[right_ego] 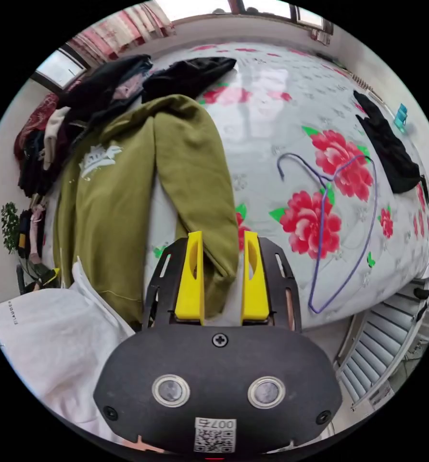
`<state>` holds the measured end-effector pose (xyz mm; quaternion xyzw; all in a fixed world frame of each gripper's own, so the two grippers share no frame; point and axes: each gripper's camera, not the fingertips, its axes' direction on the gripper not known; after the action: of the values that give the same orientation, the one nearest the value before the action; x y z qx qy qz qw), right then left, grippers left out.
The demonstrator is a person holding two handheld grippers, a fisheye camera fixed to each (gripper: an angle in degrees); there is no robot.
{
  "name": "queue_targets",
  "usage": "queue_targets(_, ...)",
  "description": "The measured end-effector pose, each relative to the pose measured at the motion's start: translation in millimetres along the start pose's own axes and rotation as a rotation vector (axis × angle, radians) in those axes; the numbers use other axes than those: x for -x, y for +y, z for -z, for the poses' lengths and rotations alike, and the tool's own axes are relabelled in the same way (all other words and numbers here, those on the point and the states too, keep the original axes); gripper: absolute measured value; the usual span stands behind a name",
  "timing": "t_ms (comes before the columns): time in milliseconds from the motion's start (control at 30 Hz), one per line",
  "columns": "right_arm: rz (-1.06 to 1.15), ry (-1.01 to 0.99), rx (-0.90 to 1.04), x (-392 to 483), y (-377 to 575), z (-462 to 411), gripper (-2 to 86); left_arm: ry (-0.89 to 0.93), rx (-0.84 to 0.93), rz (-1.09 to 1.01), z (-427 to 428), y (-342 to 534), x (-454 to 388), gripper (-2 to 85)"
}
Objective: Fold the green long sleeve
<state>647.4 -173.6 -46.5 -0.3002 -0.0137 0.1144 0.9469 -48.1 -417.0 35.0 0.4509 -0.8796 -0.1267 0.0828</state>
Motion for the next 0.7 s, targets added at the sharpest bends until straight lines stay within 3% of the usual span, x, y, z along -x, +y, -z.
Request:
queue_targets(133,0.004,-0.008,0.119,18.6,-17.8,-30.6,5.9,-0.133,0.076,-0.128,-14.2,-28.8,-27.6,11.3)
queue_targets(233,0.078,-0.011,0.186,23.0,-40.2,-16.0,4.4,-0.192,0.094,-0.173,-6.4,-50.6,-31.5,4.2)
queue_targets(333,0.076,0.221,0.024,-4.1,-56.6,47.9,3.8,-0.359,0.041,-0.224,24.7,-72.1,-5.4,3.8)
queue_targets(400,-0.014,0.301,-0.125,-37.4,-62.5,101.7,4.1,-0.425,-0.084,-0.087,75.2,-93.3,48.2,4.3)
queue_targets(567,-0.386,0.007,-0.472,-124.0,-28.3,199.4,5.9,-0.355,-0.274,0.302,148.0,-104.0,149.3,3.0)
queue_targets(700,-0.165,-0.109,-0.401,-65.0,7.5,164.7,7.0,-0.233,-0.352,0.107,125.4,-82.7,124.9,5.5)
